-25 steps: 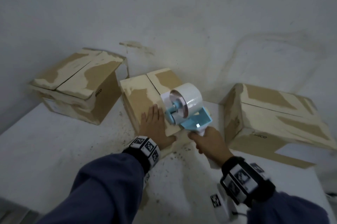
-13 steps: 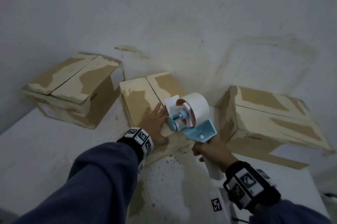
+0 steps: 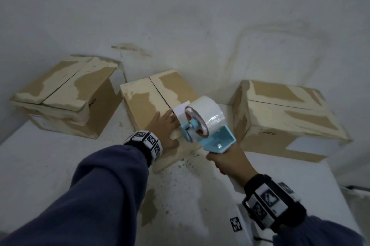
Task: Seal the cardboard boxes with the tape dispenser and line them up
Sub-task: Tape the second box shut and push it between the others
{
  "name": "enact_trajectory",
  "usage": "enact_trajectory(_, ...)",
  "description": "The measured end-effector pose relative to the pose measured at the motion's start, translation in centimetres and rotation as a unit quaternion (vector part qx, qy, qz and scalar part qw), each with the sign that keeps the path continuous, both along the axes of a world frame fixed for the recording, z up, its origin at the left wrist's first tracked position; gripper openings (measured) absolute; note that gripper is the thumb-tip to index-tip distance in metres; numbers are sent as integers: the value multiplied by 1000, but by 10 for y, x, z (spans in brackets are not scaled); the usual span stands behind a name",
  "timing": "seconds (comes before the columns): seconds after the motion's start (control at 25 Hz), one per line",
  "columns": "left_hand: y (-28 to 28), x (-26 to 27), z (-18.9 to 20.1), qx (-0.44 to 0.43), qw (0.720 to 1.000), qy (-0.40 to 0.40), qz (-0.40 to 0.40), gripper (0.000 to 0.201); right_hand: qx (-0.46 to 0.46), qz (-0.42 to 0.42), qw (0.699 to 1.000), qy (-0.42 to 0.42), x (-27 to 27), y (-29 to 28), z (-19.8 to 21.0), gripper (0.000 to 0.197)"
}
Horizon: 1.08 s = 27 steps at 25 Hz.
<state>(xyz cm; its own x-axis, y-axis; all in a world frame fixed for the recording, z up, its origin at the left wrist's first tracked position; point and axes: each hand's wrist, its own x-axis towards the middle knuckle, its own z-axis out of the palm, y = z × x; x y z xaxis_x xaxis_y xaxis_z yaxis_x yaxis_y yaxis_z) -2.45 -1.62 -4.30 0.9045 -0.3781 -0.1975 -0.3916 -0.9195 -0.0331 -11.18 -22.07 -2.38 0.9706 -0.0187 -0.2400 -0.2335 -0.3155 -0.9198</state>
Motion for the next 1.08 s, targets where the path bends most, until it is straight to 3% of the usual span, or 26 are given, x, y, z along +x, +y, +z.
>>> enact_trajectory(0.16,3,4,-3,24,1000,11,-5,86,44,-48,998,24,-26,-13,-11,18)
enact_trajectory(0.44,2,2,5,30,998,47,-3,88,50,-51,997,29,-35,-20,-12,16)
enact_trajectory(0.6,-12,5,11,-64,992,85,66,63,44,-42,997,40,-31,-23,-8,15)
enact_trajectory(0.72,-32,2,0,-58,987,47,139,64,64,-38,996,50,-33,-22,-9,16)
enact_trajectory(1.08,-36,6,-14,-39,987,28,154,66,21,-36,996,82,-14,-20,-42,16)
